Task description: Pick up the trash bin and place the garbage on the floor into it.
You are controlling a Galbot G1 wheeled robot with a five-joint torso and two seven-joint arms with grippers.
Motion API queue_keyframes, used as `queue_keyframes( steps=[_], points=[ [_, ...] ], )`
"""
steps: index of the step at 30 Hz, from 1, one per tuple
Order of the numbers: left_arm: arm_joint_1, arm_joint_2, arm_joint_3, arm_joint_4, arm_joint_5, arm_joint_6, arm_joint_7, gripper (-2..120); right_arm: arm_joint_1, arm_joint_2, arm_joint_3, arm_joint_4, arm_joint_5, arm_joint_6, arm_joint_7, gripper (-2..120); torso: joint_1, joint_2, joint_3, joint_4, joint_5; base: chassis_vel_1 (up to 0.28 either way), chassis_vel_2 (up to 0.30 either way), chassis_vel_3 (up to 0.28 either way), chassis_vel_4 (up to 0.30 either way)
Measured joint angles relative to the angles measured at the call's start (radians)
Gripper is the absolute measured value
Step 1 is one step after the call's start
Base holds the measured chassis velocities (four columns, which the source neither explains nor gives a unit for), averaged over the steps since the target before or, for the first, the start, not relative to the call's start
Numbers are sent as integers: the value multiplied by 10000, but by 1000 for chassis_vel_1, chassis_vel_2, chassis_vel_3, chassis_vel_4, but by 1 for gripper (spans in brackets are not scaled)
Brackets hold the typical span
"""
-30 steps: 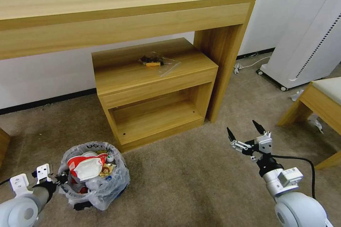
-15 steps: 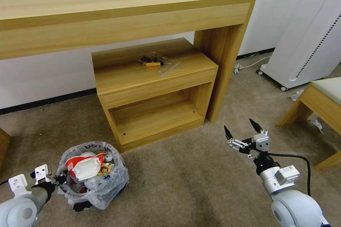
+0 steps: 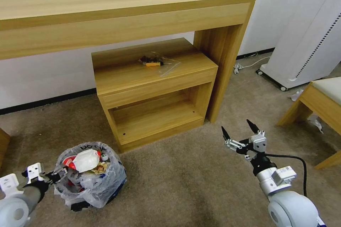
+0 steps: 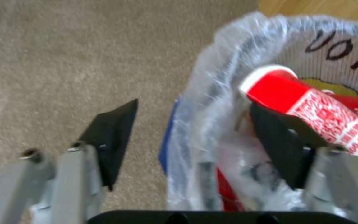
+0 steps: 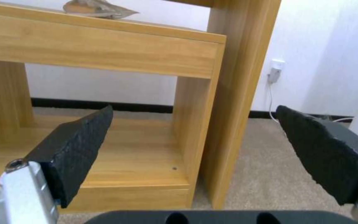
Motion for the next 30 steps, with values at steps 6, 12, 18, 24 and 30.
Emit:
queue_keyframes(
  steps=[6,12,18,24,30],
  points=[
    [252,77,-786,195,412,0,1245,95,63,58,-14,69,94,-134,86,100,0,0,0,1,-1,0,0,0,0],
    [513,-372,-1541,-268,1395,-3090,2949,100,-308,791,381,925,385,-1158,436,100,0,0,0,-2,-2,0,0,0,0],
    [1222,-1551,-1504,-1577,2950,-5582,3468,100,-1424,1723,594,1736,-144,-1407,506,100,0,-1,-1,-1,1,0,0,0,0],
    [2226,-3288,-1189,-2909,3484,-7332,4095,100,-2845,2214,686,2897,-1238,-1010,525,100,-1,-1,-1,1,2,0,0,0,0],
    [3124,-3704,-765,-3349,3271,-8255,4630,100,-3727,2364,868,3661,-1717,-470,591,100,-1,0,-2,1,1,0,0,0,0]
  ],
)
